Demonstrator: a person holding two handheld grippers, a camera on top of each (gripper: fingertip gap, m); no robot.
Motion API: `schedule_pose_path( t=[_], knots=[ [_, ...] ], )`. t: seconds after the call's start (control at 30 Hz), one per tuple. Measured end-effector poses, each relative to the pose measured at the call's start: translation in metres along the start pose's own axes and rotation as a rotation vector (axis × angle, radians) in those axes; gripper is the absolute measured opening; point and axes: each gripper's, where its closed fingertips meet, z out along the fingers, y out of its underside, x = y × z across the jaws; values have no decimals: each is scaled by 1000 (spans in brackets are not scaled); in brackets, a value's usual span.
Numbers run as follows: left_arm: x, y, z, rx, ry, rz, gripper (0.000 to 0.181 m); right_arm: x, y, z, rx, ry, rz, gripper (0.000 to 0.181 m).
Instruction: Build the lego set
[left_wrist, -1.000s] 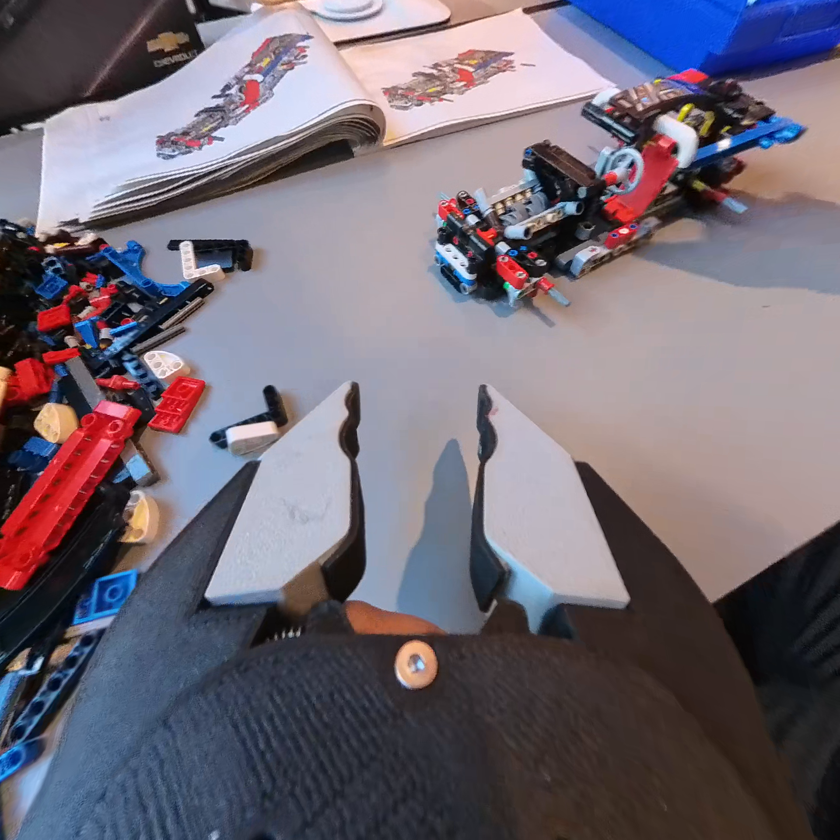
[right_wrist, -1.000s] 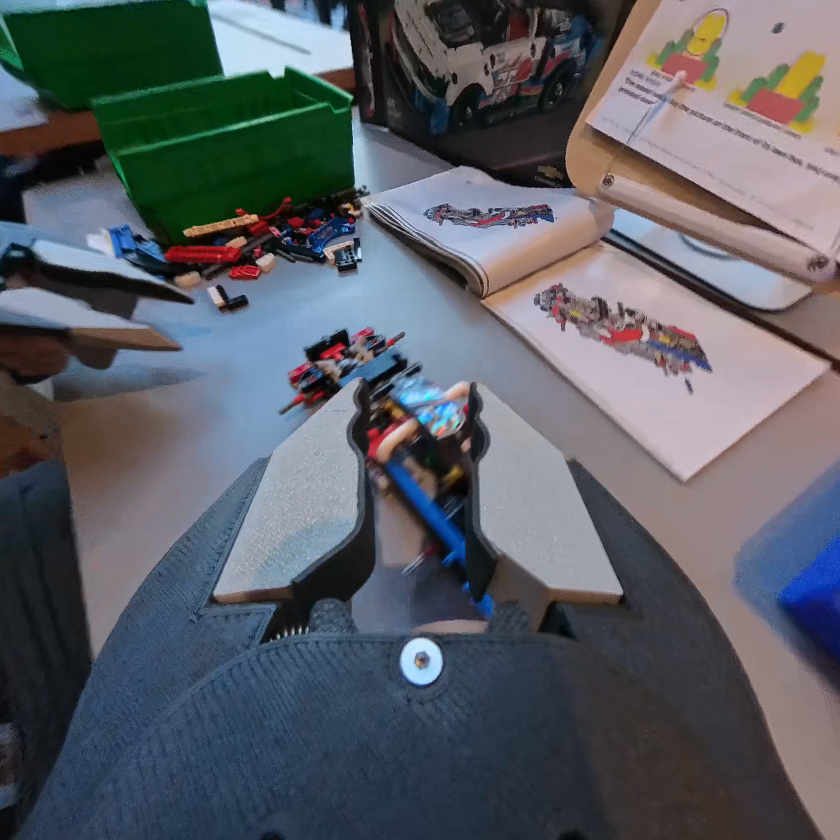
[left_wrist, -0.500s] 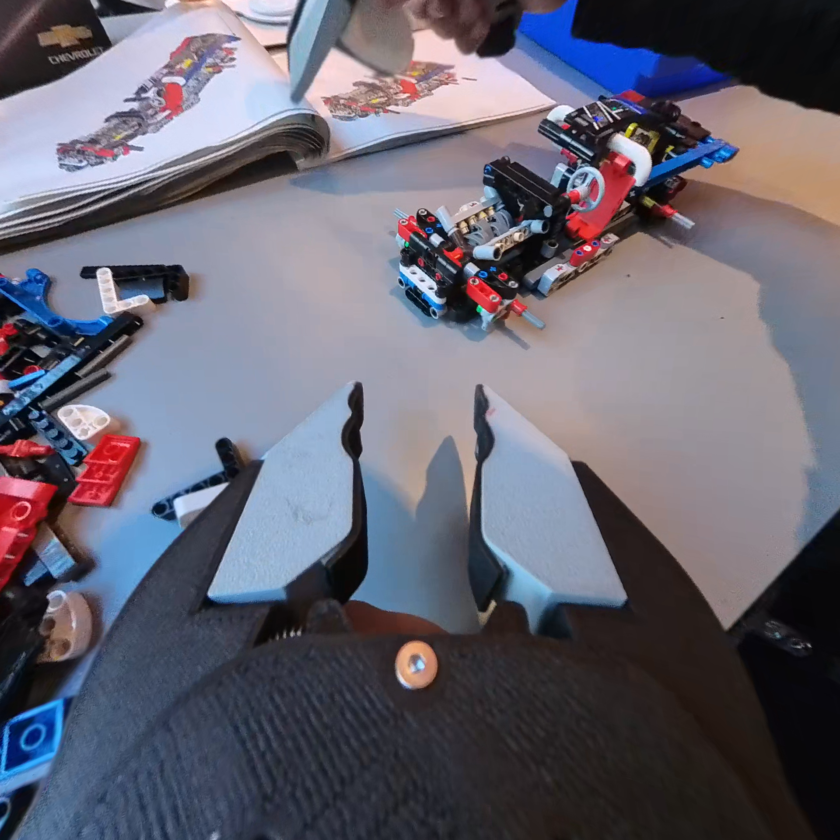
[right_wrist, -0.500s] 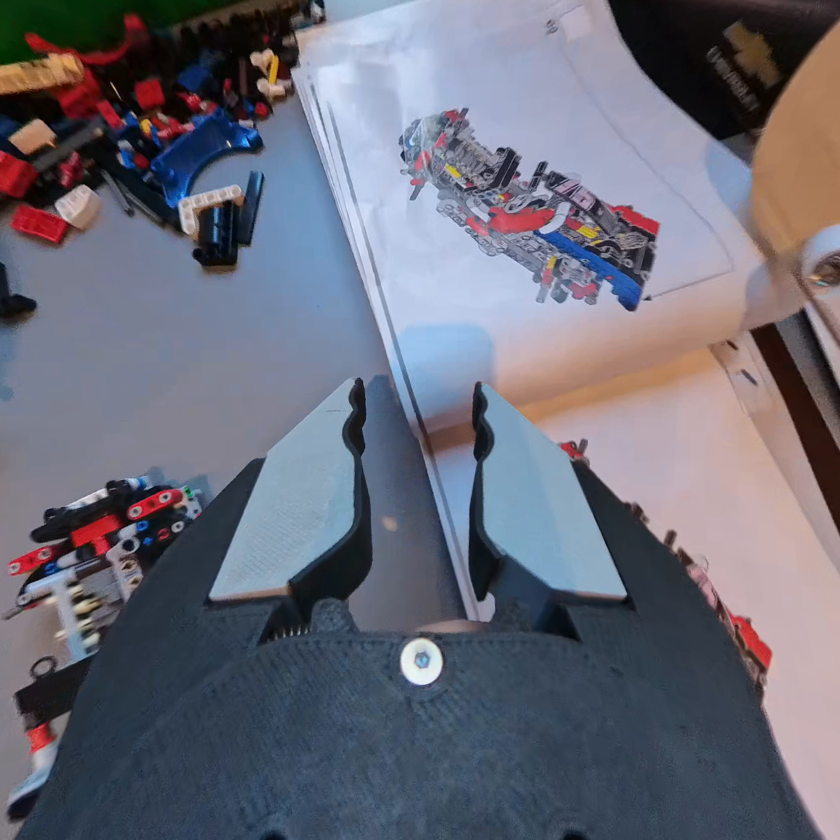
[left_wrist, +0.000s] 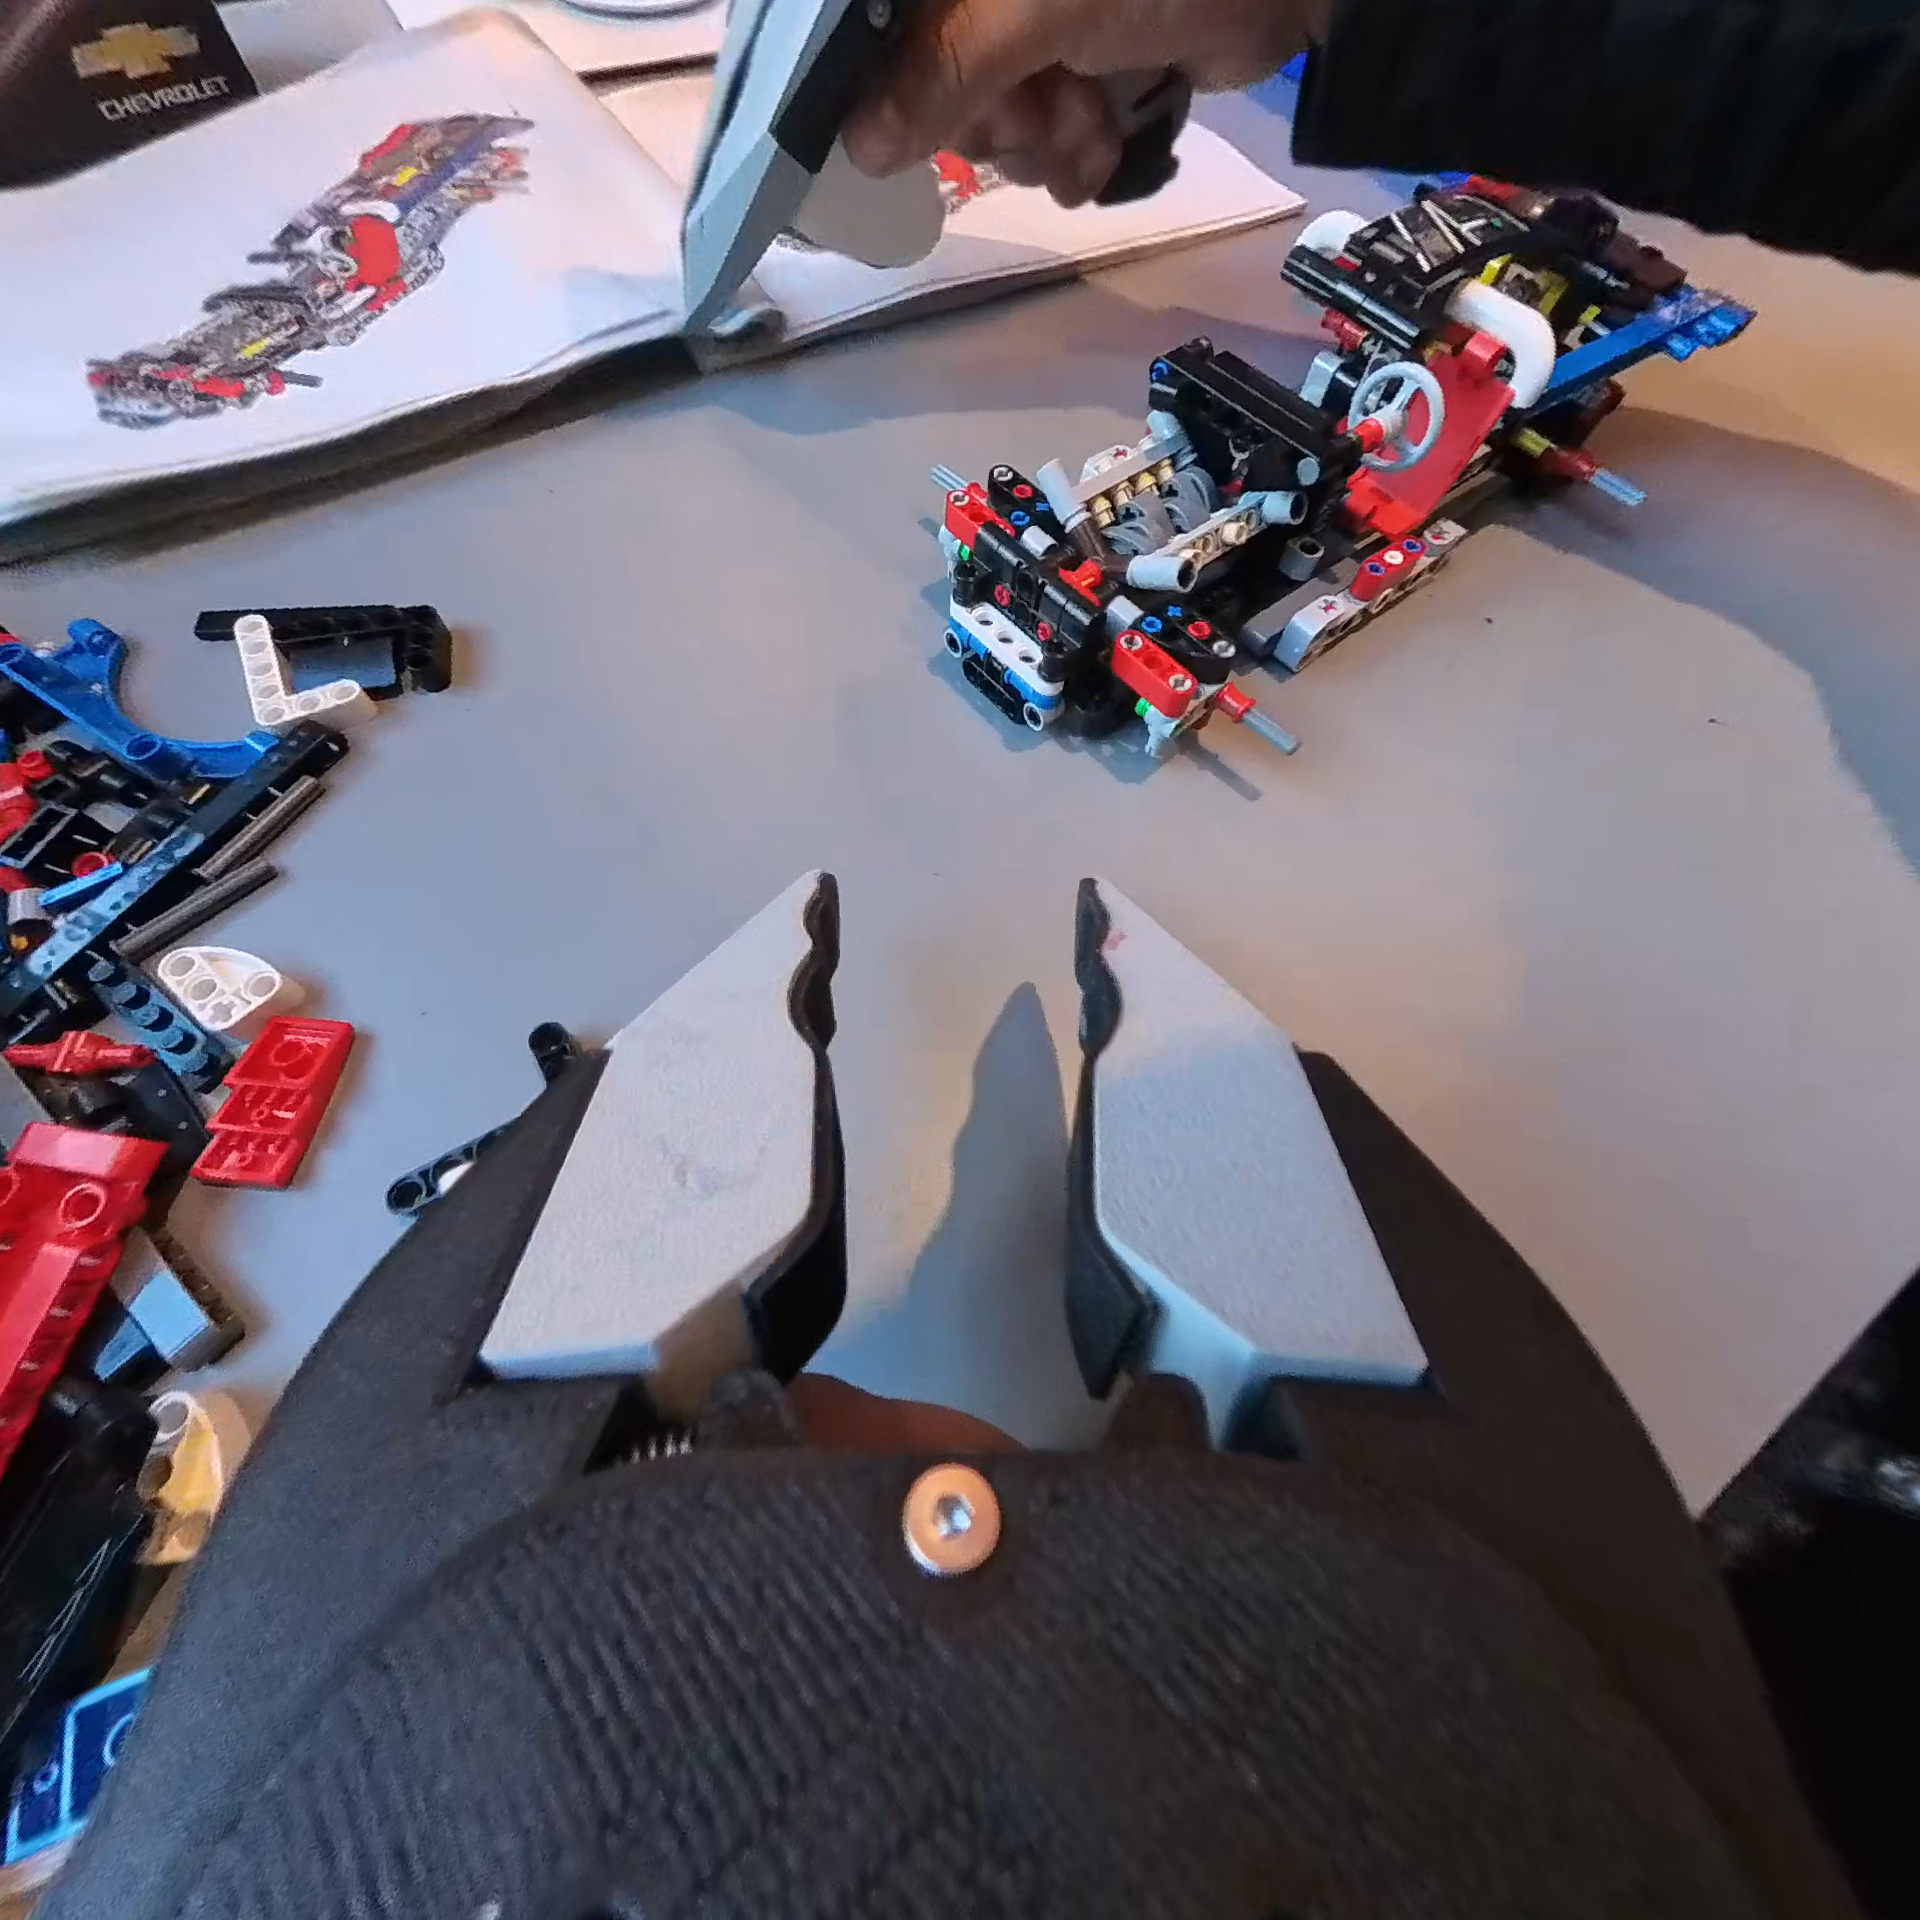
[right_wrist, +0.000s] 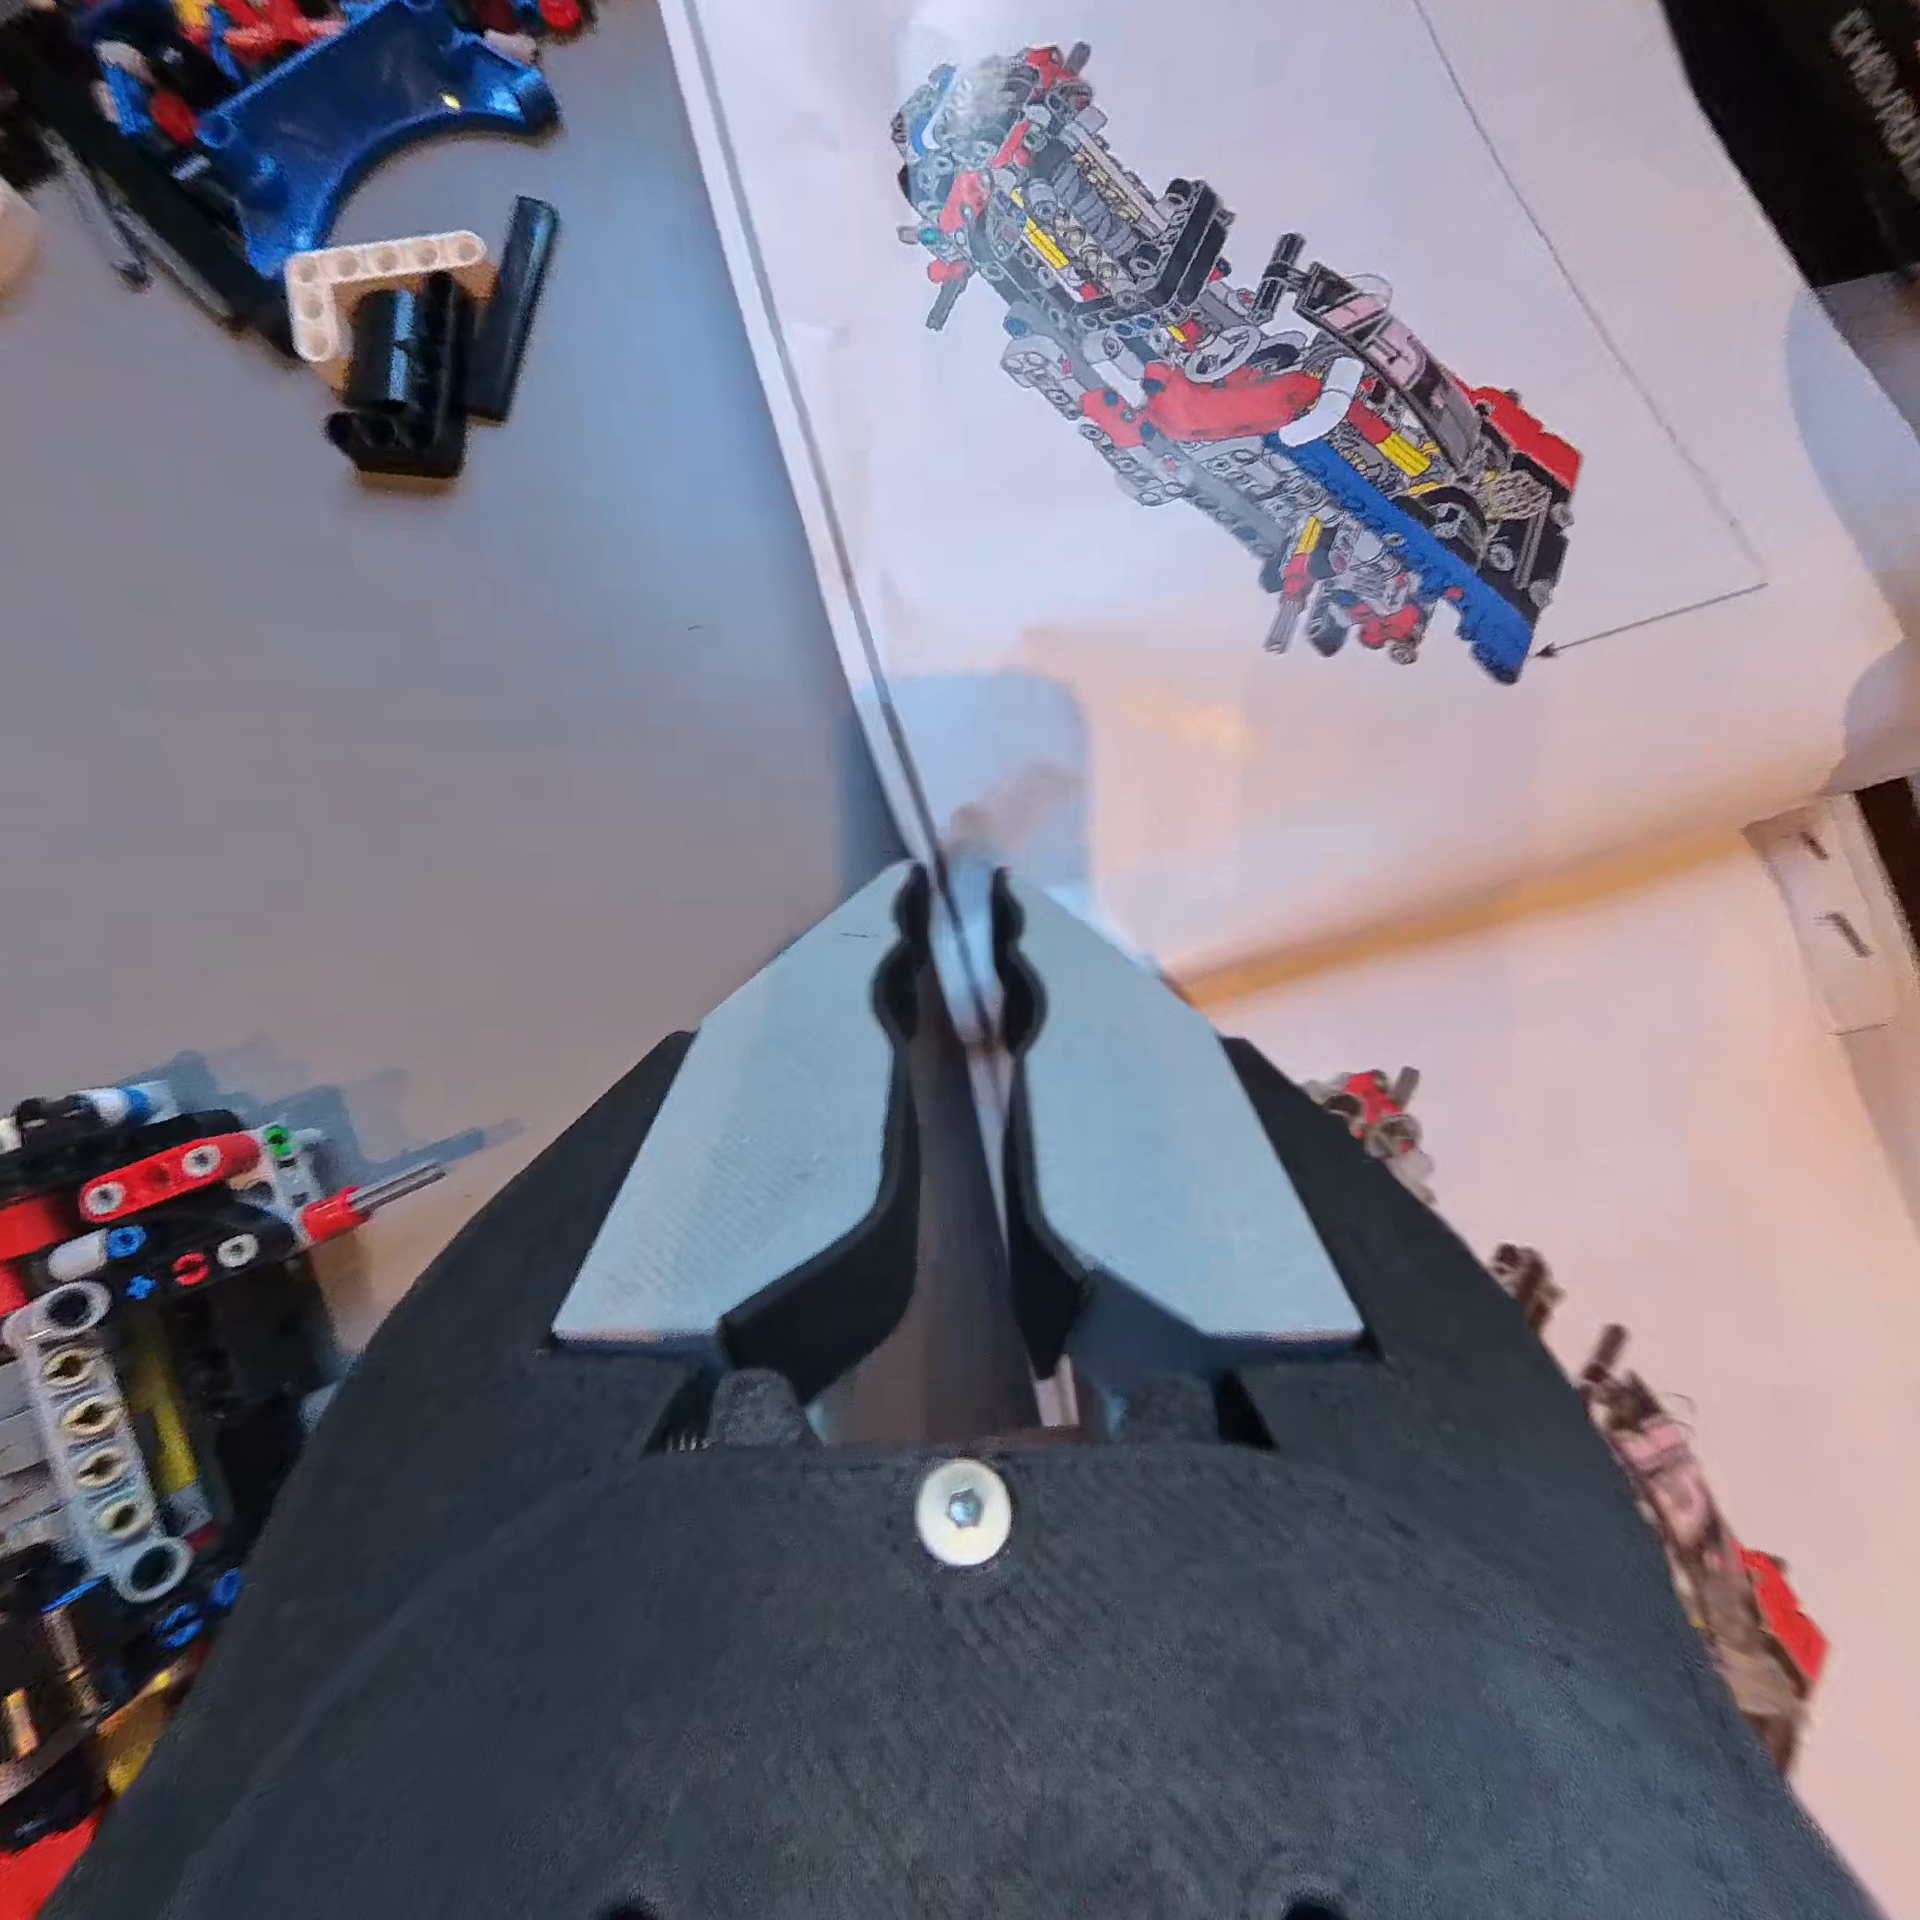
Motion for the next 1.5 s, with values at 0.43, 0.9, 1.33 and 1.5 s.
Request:
schedule_pose_path(
  t=[0.43,0.9,1.33,1.5],
  knots=[
    [5,-2,6,-7,-34,27,40,-34,1,-108,147,83,117,34],
    [16,-15,1,10,-8,-23,40,-88,91,-226,512,272,340,34],
    [11,-14,4,-5,-38,-48,40,-96,168,-271,657,309,365,35],
    [8,-20,18,-18,-52,-26,40,-93,176,-247,685,286,383,33]
  ],
)
